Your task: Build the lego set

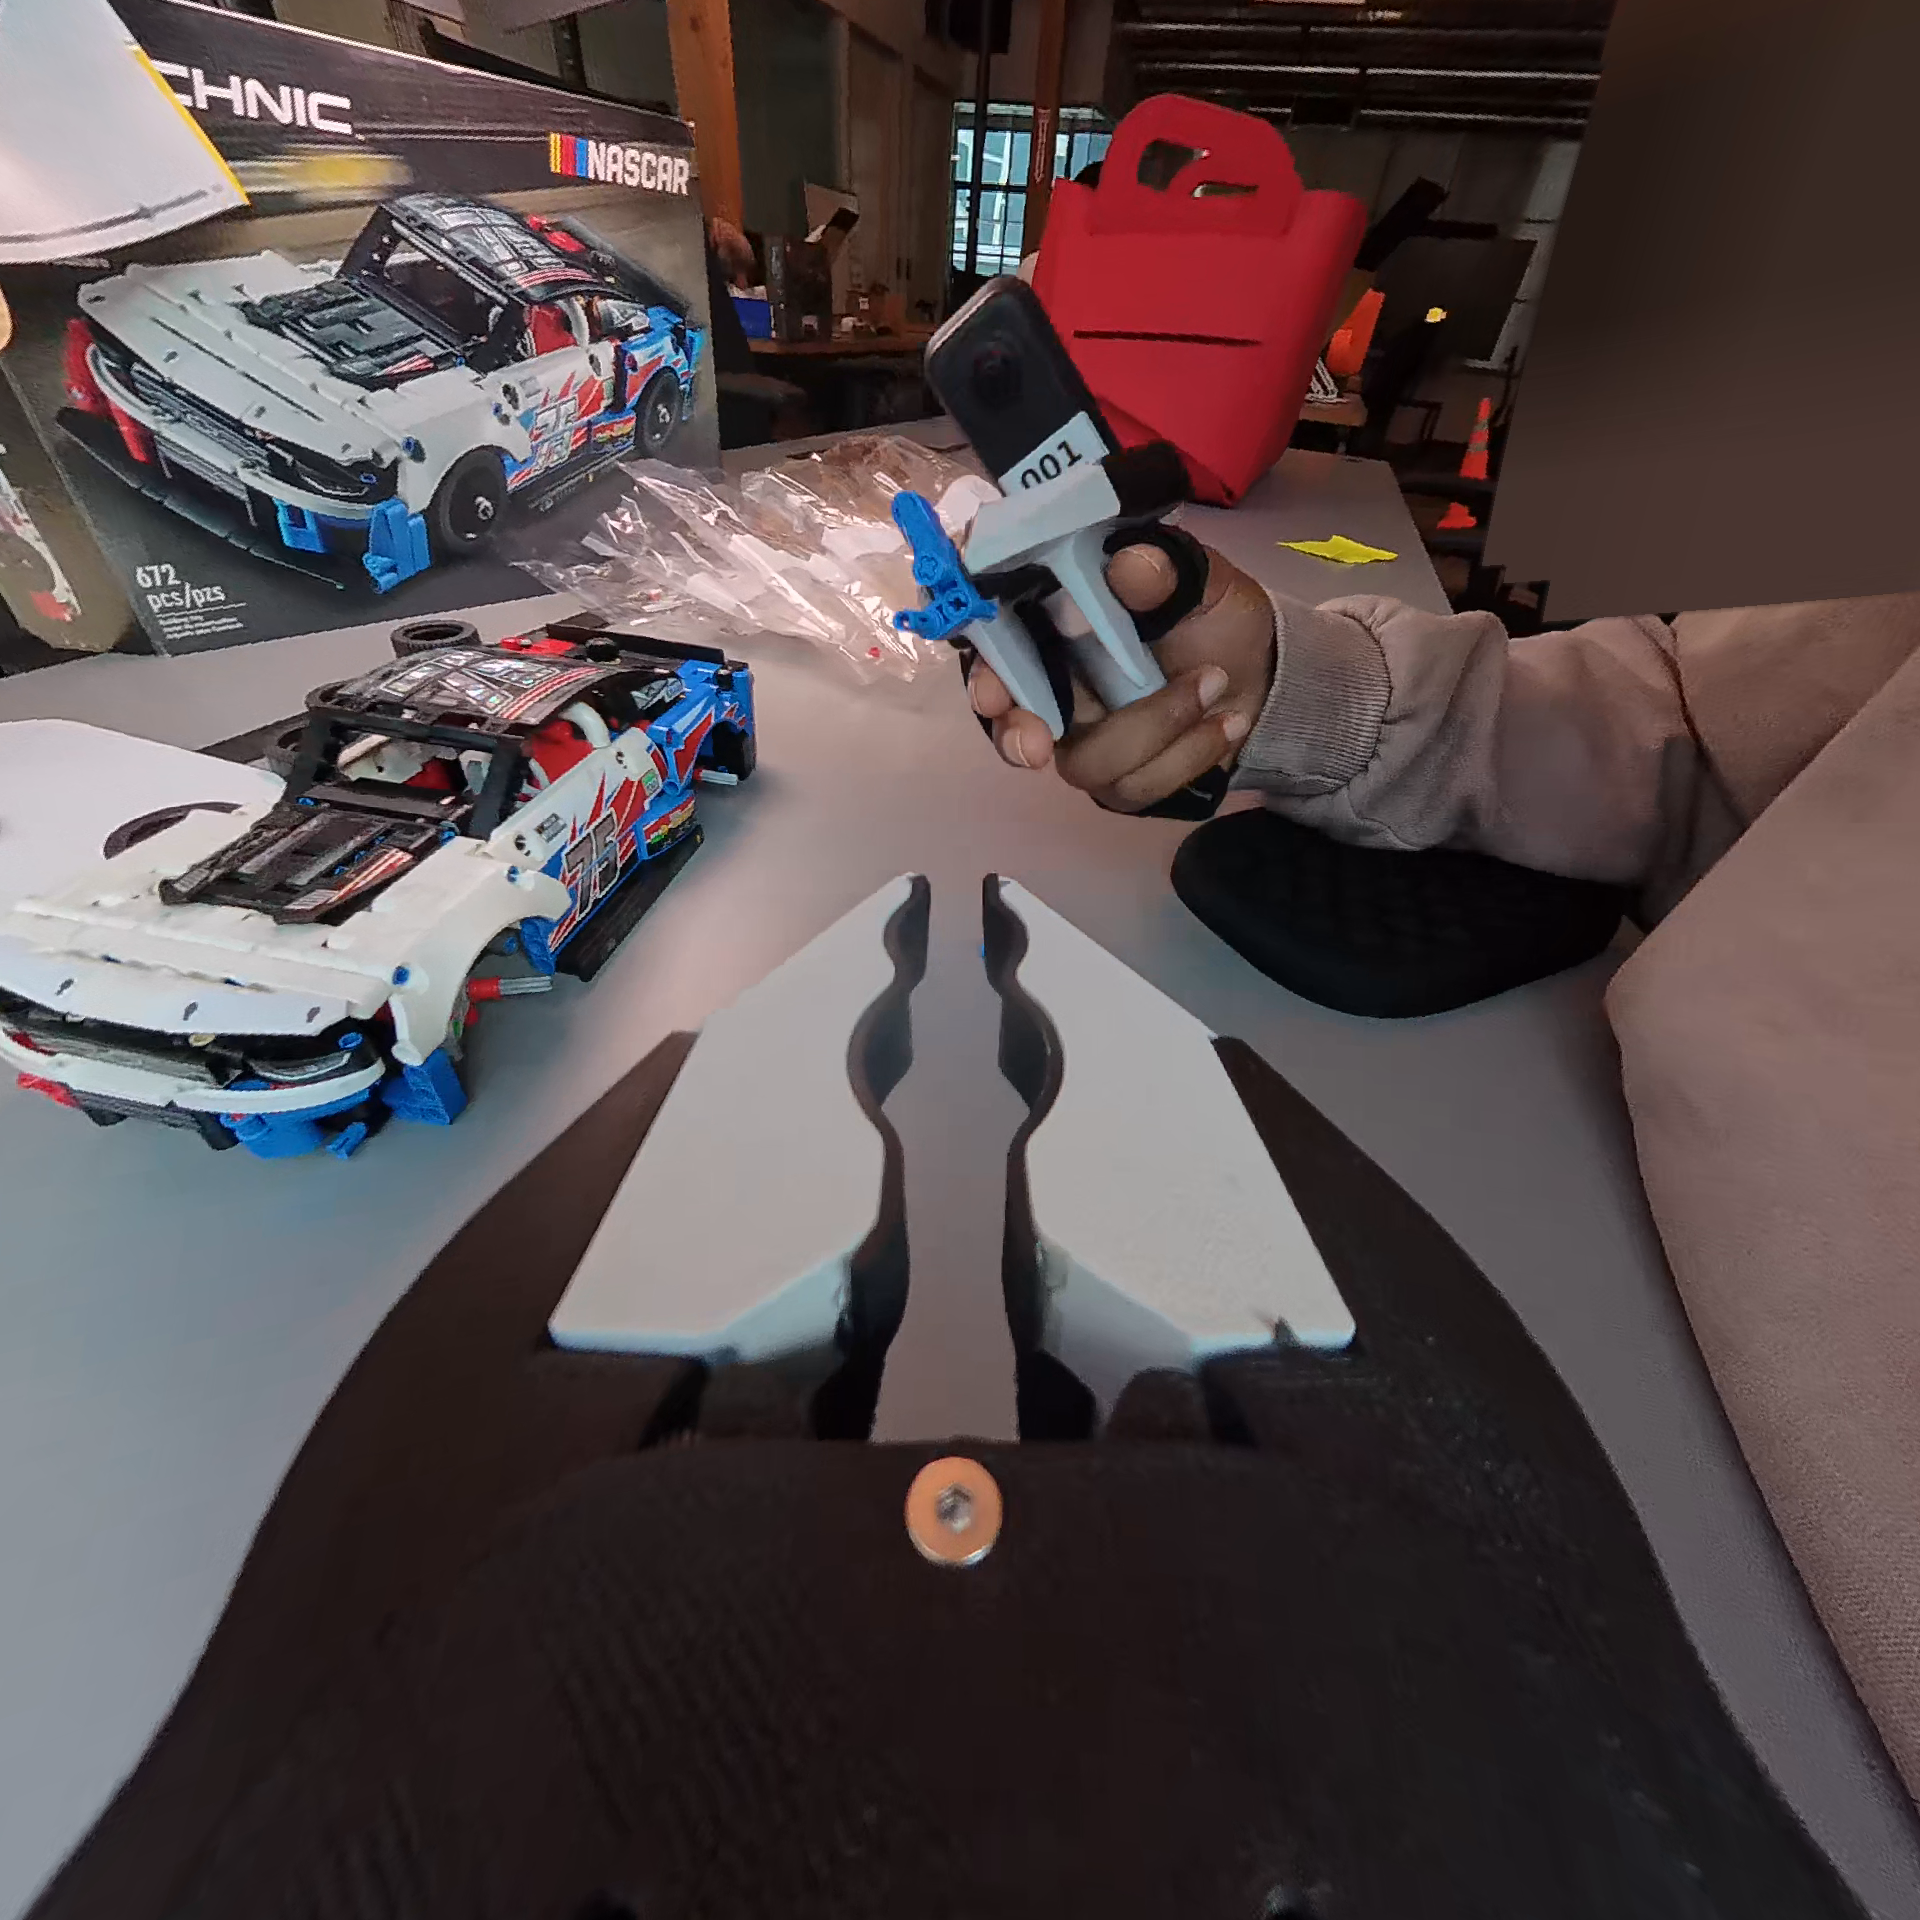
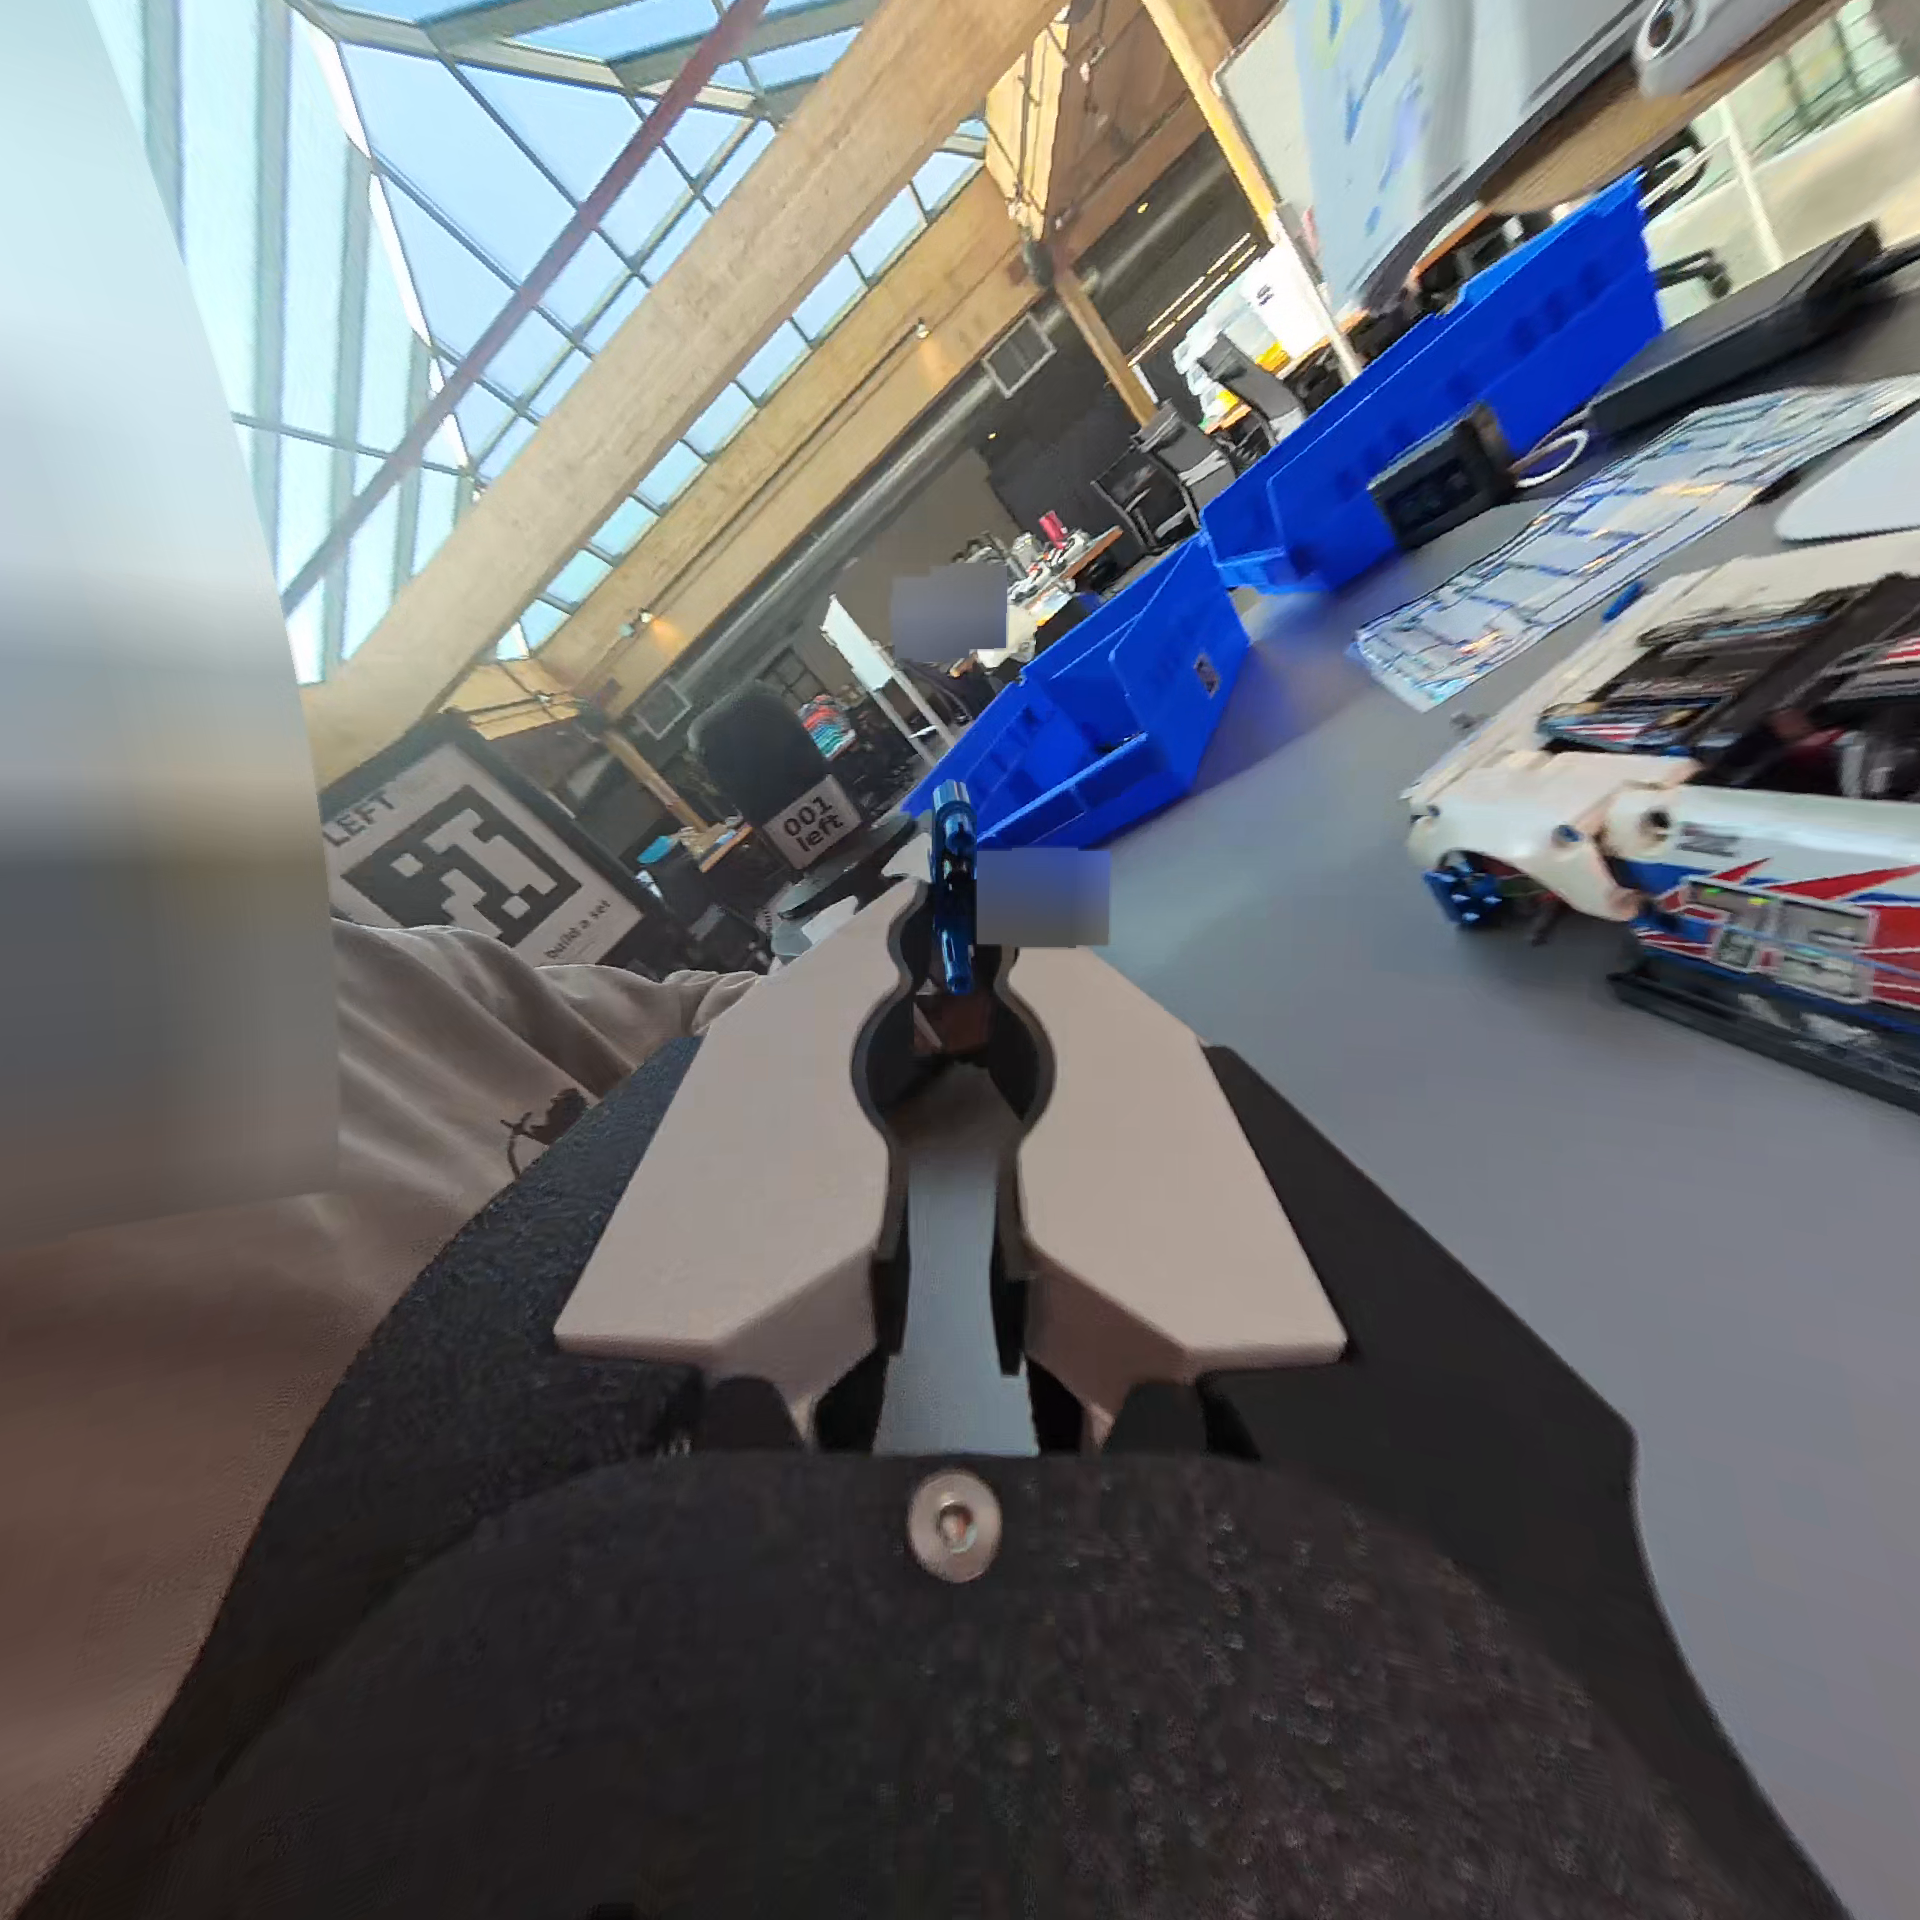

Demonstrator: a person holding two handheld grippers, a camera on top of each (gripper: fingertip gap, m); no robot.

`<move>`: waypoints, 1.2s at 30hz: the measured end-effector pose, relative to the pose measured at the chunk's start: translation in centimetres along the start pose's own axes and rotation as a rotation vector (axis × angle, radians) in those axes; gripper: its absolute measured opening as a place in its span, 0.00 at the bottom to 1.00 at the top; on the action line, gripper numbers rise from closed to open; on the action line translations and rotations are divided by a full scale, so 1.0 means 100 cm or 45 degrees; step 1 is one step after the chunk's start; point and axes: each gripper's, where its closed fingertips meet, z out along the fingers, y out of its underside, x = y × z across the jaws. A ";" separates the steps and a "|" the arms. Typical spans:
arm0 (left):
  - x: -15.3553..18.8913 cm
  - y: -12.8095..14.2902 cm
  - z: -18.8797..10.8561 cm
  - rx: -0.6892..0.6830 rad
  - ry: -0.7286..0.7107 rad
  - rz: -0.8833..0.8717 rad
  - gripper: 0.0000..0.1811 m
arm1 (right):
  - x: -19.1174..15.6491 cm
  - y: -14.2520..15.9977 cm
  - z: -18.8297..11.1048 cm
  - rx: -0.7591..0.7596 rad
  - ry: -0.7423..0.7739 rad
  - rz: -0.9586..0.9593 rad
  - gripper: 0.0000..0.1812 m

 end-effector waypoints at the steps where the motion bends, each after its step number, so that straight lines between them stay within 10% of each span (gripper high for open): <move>1: -0.001 0.000 -0.001 0.001 -0.003 -0.009 0.05 | 0.005 -0.005 -0.007 0.012 0.036 -0.029 0.02; 6: -0.001 0.002 -0.001 -0.019 0.001 -0.011 0.06 | 0.023 -0.013 -0.030 -0.045 0.163 -0.125 0.02; 15: 0.001 0.013 0.002 -0.085 0.016 -0.014 0.07 | 0.047 0.056 -0.054 -0.727 0.372 -0.435 0.03; 36: 0.035 0.030 0.017 -0.194 0.208 -0.024 0.07 | -0.019 0.085 0.032 -0.513 -0.117 0.029 0.02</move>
